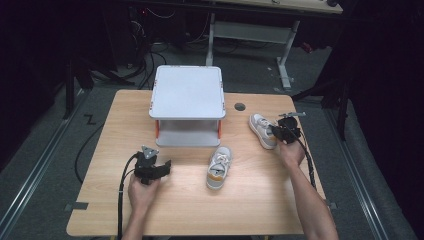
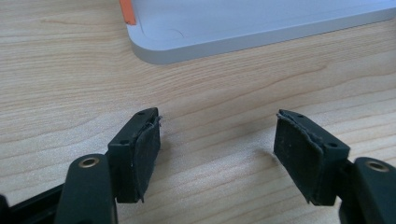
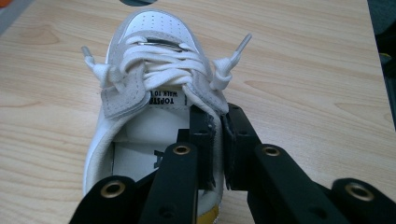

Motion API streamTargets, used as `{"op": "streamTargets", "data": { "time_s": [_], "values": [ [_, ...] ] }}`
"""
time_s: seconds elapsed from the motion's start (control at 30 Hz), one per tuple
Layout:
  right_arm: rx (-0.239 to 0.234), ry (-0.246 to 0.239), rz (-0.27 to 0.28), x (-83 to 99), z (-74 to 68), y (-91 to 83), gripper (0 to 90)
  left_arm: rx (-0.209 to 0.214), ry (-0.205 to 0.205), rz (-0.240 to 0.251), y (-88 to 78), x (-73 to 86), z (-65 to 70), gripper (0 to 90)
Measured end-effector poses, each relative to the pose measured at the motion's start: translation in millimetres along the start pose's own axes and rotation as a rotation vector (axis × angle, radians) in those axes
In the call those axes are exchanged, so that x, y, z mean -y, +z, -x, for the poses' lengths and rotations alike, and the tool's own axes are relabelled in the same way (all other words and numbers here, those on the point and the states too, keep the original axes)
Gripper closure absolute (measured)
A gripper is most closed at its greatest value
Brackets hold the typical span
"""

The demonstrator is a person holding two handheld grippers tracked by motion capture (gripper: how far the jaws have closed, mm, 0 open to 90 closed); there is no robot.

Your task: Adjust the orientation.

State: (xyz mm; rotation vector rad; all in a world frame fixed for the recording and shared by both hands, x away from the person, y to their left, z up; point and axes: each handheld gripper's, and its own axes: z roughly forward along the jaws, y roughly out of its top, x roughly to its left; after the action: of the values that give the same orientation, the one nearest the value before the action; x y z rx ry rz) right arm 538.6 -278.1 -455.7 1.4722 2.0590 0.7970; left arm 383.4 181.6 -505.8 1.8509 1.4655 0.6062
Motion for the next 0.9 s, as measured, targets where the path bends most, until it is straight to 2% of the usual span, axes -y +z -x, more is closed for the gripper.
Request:
{"op": "streamTargets", "data": {
  "time_s": [0.2,0.23,0.4,0.57,0.7,0.8,0.9],
  "values": [
    [-0.035,-0.043,0.014,6.4,-5.6,-15.1,84.4,-0.003,0.005,-0.002,0.0,0.0,0.2,31.7],
    [-0.051,-0.071,0.015,11.9,-9.1,-24.2,84.3,-0.003,0.005,-0.002,0.0,0.0,0.2,31.7],
    [-0.095,-0.105,0.028,27.6,-16.1,-48.0,84.3,-0.006,0.007,-0.005,-0.1,-0.1,0.4,31.7],
    [-0.139,-0.146,0.035,49.5,-29.2,-75.8,84.2,-0.006,0.007,-0.003,0.0,-0.1,0.5,31.7],
    [-0.153,-0.194,0.014,66.1,-42.6,-89.4,84.1,-0.006,0.006,-0.003,0.0,-0.1,0.5,31.7],
    [-0.158,-0.208,0.002,72.1,-48.2,-92.3,84.2,-0.005,0.006,-0.003,0.0,-0.1,0.4,31.7],
    [-0.133,-0.226,-0.012,80.4,-59.3,-92.7,84.1,-0.005,0.005,-0.002,0.0,-0.1,0.4,31.7]
  ]
}}
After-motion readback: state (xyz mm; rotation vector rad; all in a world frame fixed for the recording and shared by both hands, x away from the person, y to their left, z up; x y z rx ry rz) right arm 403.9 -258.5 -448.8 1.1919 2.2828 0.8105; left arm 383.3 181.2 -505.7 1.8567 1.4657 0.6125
